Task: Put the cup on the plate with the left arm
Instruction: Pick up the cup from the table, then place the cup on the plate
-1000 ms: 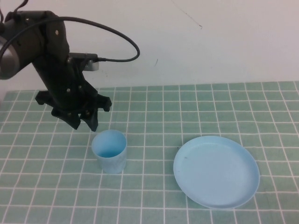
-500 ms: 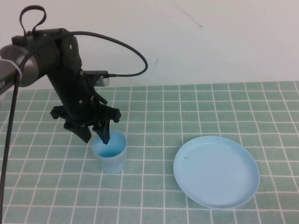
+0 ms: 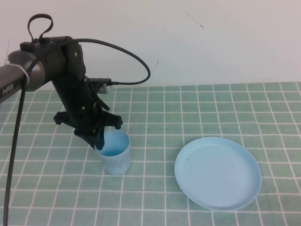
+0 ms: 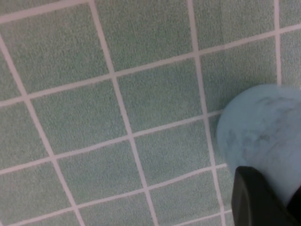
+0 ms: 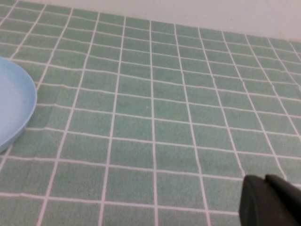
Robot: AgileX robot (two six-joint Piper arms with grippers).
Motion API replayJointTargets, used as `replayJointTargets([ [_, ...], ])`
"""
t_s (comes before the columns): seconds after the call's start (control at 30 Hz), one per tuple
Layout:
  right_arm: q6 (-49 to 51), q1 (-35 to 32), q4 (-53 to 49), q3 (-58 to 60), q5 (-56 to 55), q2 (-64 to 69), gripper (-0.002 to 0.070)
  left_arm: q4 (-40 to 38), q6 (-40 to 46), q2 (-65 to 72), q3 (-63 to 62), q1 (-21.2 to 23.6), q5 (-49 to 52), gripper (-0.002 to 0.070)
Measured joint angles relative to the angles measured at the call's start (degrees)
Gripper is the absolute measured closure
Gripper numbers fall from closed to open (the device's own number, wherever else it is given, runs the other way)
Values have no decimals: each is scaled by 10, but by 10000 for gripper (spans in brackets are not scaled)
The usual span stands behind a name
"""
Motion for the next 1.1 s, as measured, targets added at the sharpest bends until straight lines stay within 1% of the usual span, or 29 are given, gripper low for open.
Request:
replayJointTargets([
  [0.1,0,0,0,0,0,0,678,1,0,0,-2,0,0,664],
  [0.27,0,0,0,0,0,0,678,-9,3,-2,-39,-1,0,666],
  [0.4,0,0,0,0,0,0,678,-30,0,-12,-90,-18,1,666],
  [0.5,0,0,0,0,0,0,678,-50,-6,-16,-134,-45,2,666],
  [0.63,0,0,0,0,0,0,678,-61,-9,-16,-180,-97,5,666],
  [0.73,0,0,0,0,0,0,678,-65,-12,-16,-191,-138,7,667],
  [0.87,0,0,0,0,0,0,678,-65,-19,-14,-192,-178,9,667],
  [1.1,0,0,0,0,0,0,678,-52,-33,19,-193,-230,9,667],
])
